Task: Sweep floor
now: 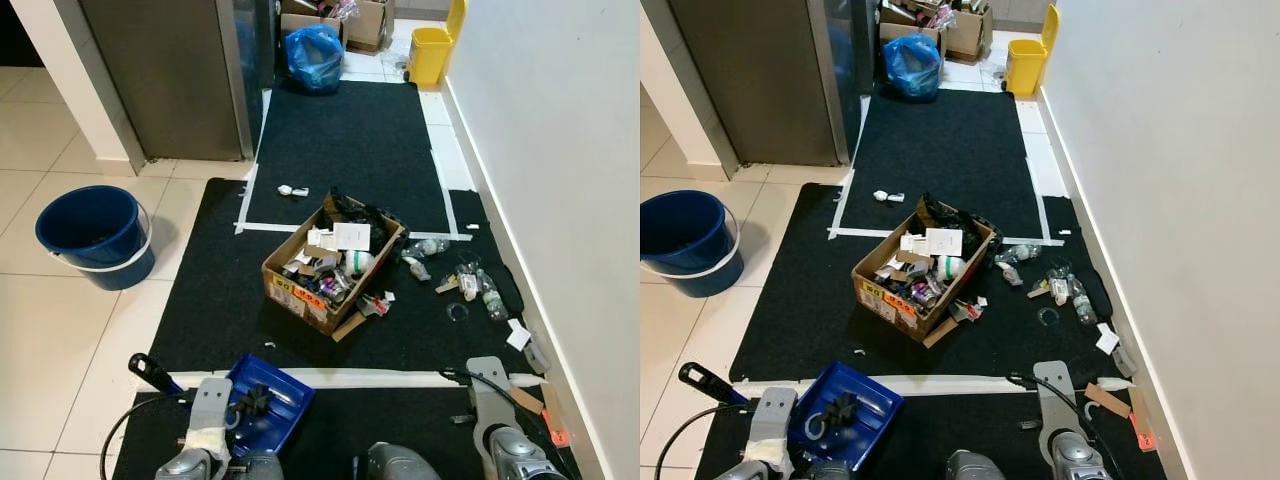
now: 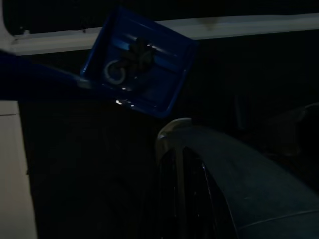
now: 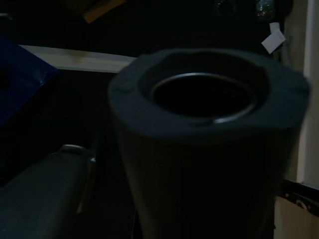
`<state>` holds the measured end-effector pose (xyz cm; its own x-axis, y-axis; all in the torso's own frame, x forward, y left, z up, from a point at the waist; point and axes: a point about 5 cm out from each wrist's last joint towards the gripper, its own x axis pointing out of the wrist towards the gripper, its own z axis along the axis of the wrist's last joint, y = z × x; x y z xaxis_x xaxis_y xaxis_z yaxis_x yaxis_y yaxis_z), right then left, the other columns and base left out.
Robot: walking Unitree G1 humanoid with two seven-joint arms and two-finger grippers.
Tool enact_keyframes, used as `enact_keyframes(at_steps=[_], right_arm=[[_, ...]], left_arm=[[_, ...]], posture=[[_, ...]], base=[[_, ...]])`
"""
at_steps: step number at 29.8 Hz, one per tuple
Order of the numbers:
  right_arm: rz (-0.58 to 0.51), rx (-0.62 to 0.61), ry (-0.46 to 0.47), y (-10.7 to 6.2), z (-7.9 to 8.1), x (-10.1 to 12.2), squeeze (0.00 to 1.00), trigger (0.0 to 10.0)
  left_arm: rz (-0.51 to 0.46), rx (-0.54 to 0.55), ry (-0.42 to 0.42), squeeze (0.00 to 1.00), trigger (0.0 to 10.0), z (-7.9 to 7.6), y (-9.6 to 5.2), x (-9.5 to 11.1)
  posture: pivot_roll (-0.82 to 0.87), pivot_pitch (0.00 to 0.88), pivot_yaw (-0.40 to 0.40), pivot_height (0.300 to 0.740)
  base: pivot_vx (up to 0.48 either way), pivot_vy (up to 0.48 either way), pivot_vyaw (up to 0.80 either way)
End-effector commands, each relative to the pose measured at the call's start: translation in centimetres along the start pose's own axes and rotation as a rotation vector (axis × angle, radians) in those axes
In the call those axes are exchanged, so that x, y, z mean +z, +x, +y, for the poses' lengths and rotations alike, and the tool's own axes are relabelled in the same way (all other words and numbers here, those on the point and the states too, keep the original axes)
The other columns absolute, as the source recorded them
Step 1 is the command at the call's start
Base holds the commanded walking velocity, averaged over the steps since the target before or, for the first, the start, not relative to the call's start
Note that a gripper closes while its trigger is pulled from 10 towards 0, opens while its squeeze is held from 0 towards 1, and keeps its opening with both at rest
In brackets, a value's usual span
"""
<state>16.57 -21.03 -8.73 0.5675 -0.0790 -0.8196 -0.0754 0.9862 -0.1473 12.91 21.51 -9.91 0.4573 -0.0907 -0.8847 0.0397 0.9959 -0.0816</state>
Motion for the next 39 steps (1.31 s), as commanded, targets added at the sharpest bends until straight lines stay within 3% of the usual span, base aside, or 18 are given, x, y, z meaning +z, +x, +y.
enact_keyframes(at_steps=[1, 11, 17, 21, 26, 29, 32, 39], right_arm=[[0.048, 0.002, -0.021, 0.0, 0.3, -0.6, 0.0, 10.0], [0.062, -0.002, 0.017, -0.1, 1.0, -1.2, 0.0, 10.0], [0.081, -0.006, 0.058, -0.3, 1.4, -1.8, 0.0, 10.0], [0.079, 0.022, 0.015, -0.2, 1.9, -1.6, 0.0, 10.0], [0.065, 0.04, -0.04, -0.1, 2.0, -1.1, 0.0, 10.0], [0.062, 0.039, -0.046, 0.0, 1.8, -0.8, 0.0, 10.0], [0.057, 0.043, -0.077, 0.1, 1.6, -0.4, 0.0, 10.0], [0.055, 0.043, -0.081, 0.1, 1.5, -0.3, 0.0, 10.0]], left_arm=[[0.005, 0.029, 0.01, 0.0, 10.0, 1.0, -0.2, 0.4], [-0.011, 0.054, -0.021, 0.0, 10.0, 1.4, -0.1, 1.3], [-0.026, 0.005, -0.005, 0.0, 10.0, 0.1, 0.3, 2.0], [-0.02, -0.023, 0.014, 0.0, 10.0, -0.6, 0.5, 2.0], [-0.014, -0.052, -0.031, 0.0, 10.0, -1.8, 0.7, 1.4], [-0.018, -0.044, -0.069, 0.0, 10.0, -1.9, 0.7, 1.3], [-0.004, -0.045, -0.037, 0.0, 10.0, -1.7, 0.7, 1.2], [0.002, -0.045, -0.062, 0.0, 10.0, -1.9, 0.7, 0.9]], posture=[[0.19, 0.0, -0.02, 0.74], [0.15, 0.0, 0.02, 0.74], [0.16, 0.0, 0.014, 0.74], [0.16, 0.0, 0.004, 0.74], [0.16, 0.0, -0.008, 0.74], [0.16, 0.0, -0.008, 0.74], [0.17, 0.0, -0.023, 0.74], [0.17, 0.0, -0.031, 0.74]], base=[[0.0, 0.0, 0.0], [0.0, 0.0, 0.0], [0.0, 0.0, 0.0], [0.0, 0.0, 0.0], [0.0, 0.0, 0.0], [0.0, 0.0, 0.0], [0.0, 0.0, 0.0], [0.0, 0.0, 0.0]])
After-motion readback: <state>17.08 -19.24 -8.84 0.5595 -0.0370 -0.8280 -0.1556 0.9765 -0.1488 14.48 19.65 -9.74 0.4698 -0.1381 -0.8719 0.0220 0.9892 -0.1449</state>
